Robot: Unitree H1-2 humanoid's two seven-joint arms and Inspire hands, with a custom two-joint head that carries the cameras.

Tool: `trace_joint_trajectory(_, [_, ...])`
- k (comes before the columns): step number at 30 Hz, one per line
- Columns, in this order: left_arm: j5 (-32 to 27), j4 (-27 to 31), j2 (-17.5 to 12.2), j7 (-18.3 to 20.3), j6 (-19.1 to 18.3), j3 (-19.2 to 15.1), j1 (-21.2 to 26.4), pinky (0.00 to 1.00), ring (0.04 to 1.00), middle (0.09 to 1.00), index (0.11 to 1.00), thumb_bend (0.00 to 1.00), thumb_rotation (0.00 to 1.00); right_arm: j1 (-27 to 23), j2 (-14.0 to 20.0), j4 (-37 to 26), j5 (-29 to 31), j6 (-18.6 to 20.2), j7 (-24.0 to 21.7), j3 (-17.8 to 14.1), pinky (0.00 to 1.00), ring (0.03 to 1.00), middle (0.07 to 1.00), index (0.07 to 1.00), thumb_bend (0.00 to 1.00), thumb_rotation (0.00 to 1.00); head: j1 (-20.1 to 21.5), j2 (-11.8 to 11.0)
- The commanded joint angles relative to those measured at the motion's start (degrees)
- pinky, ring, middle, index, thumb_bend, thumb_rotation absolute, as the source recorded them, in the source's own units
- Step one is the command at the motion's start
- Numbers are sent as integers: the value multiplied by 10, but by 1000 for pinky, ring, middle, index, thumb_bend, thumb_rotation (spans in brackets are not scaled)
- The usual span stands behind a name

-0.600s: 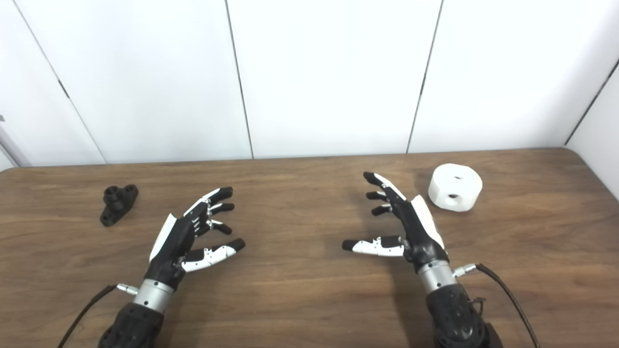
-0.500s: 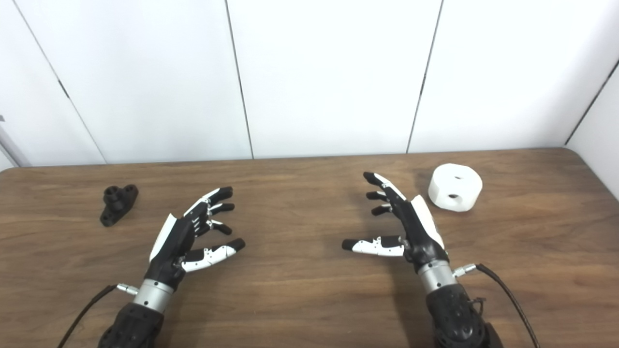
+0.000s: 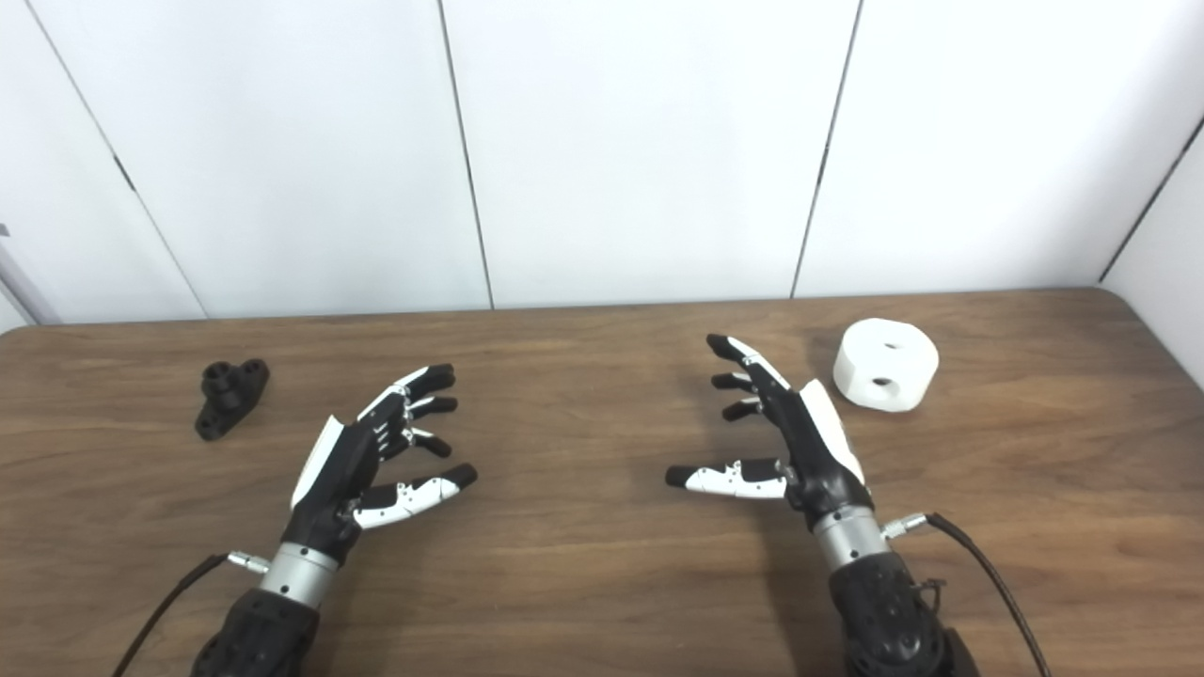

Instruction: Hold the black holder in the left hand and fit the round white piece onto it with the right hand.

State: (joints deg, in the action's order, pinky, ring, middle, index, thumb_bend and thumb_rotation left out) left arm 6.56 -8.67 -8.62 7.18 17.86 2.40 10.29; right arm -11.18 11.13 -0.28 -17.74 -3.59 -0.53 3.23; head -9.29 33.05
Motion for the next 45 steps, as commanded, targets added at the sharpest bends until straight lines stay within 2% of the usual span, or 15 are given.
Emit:
trace_joint_trajectory(1, [2, 6, 10, -11, 3, 3, 10, 579, 819, 868, 870, 720, 174, -17, 10, -16, 18, -17, -5, -7, 642, 800, 897, 884, 760, 197, -42, -12])
trace_joint_trajectory(2, [6, 7, 12, -13, -2, 5, 10, 579, 821, 870, 872, 722, 181, -17, 12, -15, 21, -17, -6, -9, 643, 802, 899, 885, 756, 196, -42, -12])
trace_joint_trajectory(3, [11, 10, 19, -16, -11, 7, 8, 578, 823, 871, 874, 724, 186, -15, 15, -11, 27, -24, -6, -12, 643, 804, 900, 885, 754, 195, -78, -25])
trace_joint_trajectory(7, [23, 3, 38, -31, -22, 12, 7, 586, 820, 877, 879, 720, 115, -11, 25, -7, 38, -32, -10, -19, 644, 811, 911, 891, 730, 122, -112, -41])
trace_joint_trajectory(9, [30, -3, 43, -37, -22, 13, 10, 591, 823, 871, 879, 721, 117, -7, 26, -21, 41, -12, -15, -20, 652, 812, 921, 898, 717, 74, -112, -42])
trace_joint_trajectory(12, [39, -5, 45, -41, -25, 14, 12, 599, 818, 857, 873, 719, 124, -7, 28, -28, 48, -2, -24, -21, 654, 810, 927, 902, 712, 13, -107, -41])
trace_joint_trajectory(15, [43, -5, 47, -50, -23, 11, 14, 580, 792, 832, 854, 714, 95, -6, 27, -36, 50, 5, -27, -22, 665, 812, 925, 905, 704, 6, -105, -41])
trace_joint_trajectory(19, [33, 4, 48, -52, -25, 7, 13, 529, 699, 776, 805, 690, 17, -4, 26, -46, 51, 14, -29, -25, 659, 817, 916, 901, 708, 0, -108, -41])
trace_joint_trajectory(23, [23, 18, 42, -46, -32, 5, 13, 513, 668, 752, 799, 674, 0, -3, 26, -57, 53, 24, -33, -27, 659, 814, 915, 898, 709, 0, -108, -40])
trace_joint_trajectory(30, [-5, 57, -1, -10, -56, -4, 30, 522, 611, 683, 758, 660, 7, -3, 25, -57, 48, 21, -32, -26, 649, 797, 909, 895, 708, 0, -113, -39])
trace_joint_trajectory(33, [7, 78, -22, -9, -73, -10, 39, 529, 614, 686, 722, 661, 0, -2, 25, -58, 48, 19, -32, -25, 648, 793, 910, 895, 704, 0, -113, -39])
trace_joint_trajectory(39, [15, 115, -56, -11, -117, -32, 55, 592, 648, 714, 722, 648, 23, -1, 22, -64, 50, 31, -35, -26, 663, 804, 908, 895, 700, 0, -113, -39])
trace_joint_trajectory(45, [14, 134, -85, -10, -145, -53, 75, 537, 632, 716, 751, 689, 32, -3, 25, -63, 54, 31, -37, -29, 656, 799, 916, 898, 700, 0, -113, -39])
